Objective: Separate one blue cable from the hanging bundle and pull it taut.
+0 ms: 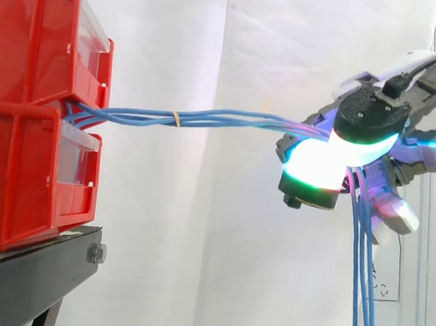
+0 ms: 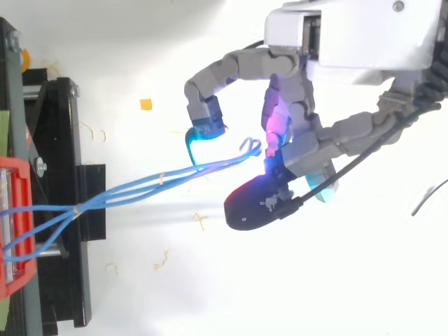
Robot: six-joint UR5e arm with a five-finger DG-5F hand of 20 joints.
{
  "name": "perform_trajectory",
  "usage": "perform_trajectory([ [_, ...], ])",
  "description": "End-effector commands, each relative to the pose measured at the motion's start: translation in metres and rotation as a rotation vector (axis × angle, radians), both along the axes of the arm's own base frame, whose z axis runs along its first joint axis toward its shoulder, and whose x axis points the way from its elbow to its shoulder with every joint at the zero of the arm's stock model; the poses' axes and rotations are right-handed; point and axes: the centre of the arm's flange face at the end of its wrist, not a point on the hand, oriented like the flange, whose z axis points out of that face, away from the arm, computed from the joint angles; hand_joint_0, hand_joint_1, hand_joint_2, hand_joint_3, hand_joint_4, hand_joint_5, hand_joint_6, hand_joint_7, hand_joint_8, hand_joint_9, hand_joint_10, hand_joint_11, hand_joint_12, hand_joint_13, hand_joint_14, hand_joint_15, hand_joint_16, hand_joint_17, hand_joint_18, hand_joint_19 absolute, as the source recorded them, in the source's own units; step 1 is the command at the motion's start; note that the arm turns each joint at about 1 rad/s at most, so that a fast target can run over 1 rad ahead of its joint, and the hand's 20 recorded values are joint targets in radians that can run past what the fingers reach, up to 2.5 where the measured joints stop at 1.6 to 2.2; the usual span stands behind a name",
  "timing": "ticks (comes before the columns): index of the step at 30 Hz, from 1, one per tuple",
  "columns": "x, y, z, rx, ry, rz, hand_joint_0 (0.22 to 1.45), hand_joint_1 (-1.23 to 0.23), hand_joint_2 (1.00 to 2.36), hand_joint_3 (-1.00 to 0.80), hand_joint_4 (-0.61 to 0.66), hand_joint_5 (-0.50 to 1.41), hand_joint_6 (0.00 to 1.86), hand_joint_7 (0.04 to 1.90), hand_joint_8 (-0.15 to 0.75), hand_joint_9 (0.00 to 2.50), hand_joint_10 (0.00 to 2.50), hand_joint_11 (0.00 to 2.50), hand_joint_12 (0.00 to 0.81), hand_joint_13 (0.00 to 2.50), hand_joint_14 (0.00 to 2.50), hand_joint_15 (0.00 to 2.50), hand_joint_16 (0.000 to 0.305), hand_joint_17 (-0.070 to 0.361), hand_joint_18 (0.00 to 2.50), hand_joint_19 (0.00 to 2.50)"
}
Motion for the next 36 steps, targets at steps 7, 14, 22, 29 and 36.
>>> perform_trajectory([
  [7, -0.0026, -0.0009, 0.0081, 0.003, 0.017, -0.005, 0.74, -0.82, 1.02, -0.24, 0.06, 0.14, 0.51, 1.24, 0.1, 1.82, 0.01, 0.22, 0.238, 1.22, 0.02, 0.4, 0.048, 0.108, 0.87, 0.59],
  [14, -0.0026, 0.0007, 0.008, 0.034, 0.015, -0.011, 0.74, -0.82, 1.02, -0.24, 0.06, 0.14, 0.51, 1.25, 0.1, 1.82, 0.01, 0.22, 0.239, 1.22, 0.02, 0.4, 0.048, 0.108, 0.87, 0.6],
  [22, -0.0024, 0.001, 0.008, 0.074, 0.009, -0.024, 0.74, -0.81, 1.02, -0.24, 0.06, 0.14, 0.5, 1.24, 0.1, 1.82, 0.01, 0.21, 0.236, 1.22, 0.02, 0.4, 0.048, 0.108, 0.87, 0.59],
  [29, -0.0024, 0.0036, 0.0072, 0.116, 0.008, -0.033, 0.73, -0.81, 1.02, -0.26, 0.05, 0.14, 0.5, 1.24, 0.095, 1.82, 0.01, 0.21, 0.236, 1.22, 0.02, 0.4, 0.048, 0.109, 0.87, 0.59],
  [36, -0.0021, 0.0048, 0.0055, 0.118, 0.011, -0.031, 0.58, -0.75, 1.0, -0.48, 0.09, 0.14, 0.5, 1.27, 0.104, 1.83, 0.01, 0.22, 0.241, 1.24, 0.02, 0.4, 0.05, 0.113, 0.9, 0.6],
])
